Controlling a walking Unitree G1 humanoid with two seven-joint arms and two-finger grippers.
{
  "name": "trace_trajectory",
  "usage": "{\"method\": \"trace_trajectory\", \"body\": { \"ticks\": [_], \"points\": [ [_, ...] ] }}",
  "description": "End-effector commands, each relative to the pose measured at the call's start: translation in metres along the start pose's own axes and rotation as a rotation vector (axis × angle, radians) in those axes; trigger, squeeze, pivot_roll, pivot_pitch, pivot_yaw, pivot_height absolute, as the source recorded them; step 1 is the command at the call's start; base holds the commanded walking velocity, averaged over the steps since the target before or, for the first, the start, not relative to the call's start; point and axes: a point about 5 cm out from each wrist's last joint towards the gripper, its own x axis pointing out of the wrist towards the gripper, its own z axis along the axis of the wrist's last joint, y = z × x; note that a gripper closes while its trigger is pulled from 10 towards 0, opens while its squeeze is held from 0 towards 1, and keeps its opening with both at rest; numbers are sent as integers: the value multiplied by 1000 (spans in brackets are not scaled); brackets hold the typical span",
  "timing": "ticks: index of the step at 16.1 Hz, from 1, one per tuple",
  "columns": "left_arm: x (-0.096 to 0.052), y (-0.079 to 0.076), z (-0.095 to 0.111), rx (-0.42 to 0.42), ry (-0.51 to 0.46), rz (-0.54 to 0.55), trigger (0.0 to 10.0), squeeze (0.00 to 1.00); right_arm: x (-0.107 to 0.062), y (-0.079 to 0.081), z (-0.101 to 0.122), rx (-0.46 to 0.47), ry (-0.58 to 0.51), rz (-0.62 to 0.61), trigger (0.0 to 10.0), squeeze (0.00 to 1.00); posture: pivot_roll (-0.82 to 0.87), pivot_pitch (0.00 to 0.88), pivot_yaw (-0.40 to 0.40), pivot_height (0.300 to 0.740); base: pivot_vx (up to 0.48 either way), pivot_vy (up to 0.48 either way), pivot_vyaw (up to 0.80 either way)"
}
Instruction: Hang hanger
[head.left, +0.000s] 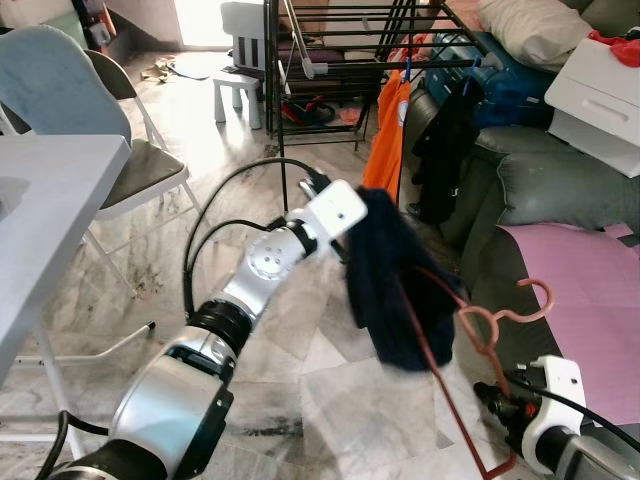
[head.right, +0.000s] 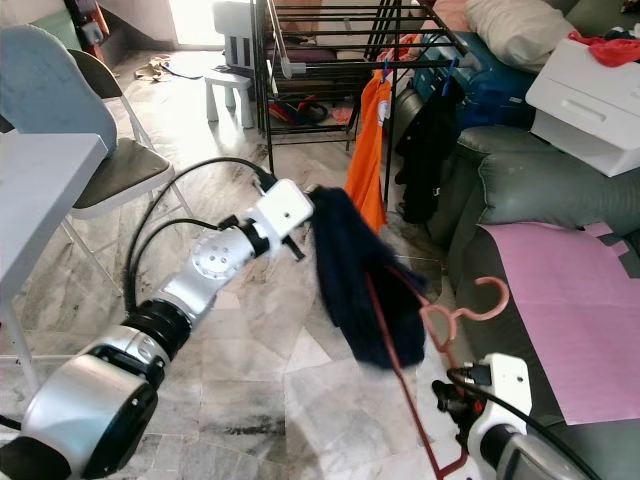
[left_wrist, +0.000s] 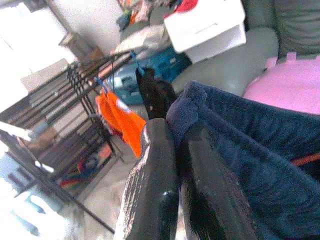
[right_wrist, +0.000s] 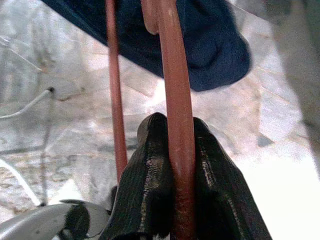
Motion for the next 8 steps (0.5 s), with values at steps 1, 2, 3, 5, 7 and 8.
{"method": "trace_trajectory", "body": {
  "ticks": [1,2,3,5,7,8],
  "points": [
    [5,-5,6,35,-17,-17,10000,0,-11,4,18,-34,-76,78,10000,0,-83,0,-54,740,0,0,0],
    [6,-8,7,40,-22,-23,10000,0,-13,4,19,-46,-74,100,10000,0,-87,0,-52,740,0,0,0],
    [8,-10,9,39,-33,-23,10000,0,-15,2,16,-58,-55,111,10000,0,-88,0,-53,740,0,0,0],
    [10,-8,11,39,-37,1,10000,0,-18,-4,8,-63,-22,102,10000,0,-88,0,-54,740,0,0,0],
    [9,-3,15,9,-66,9,10000,0,-19,-8,-3,-51,14,110,10000,0,-85,0,-55,740,0,0,0],
    [9,-2,17,2,-89,7,10000,0,-17,-14,-8,-29,27,80,10000,0,-81,0,-56,740,0,0,0]
  ]
}}
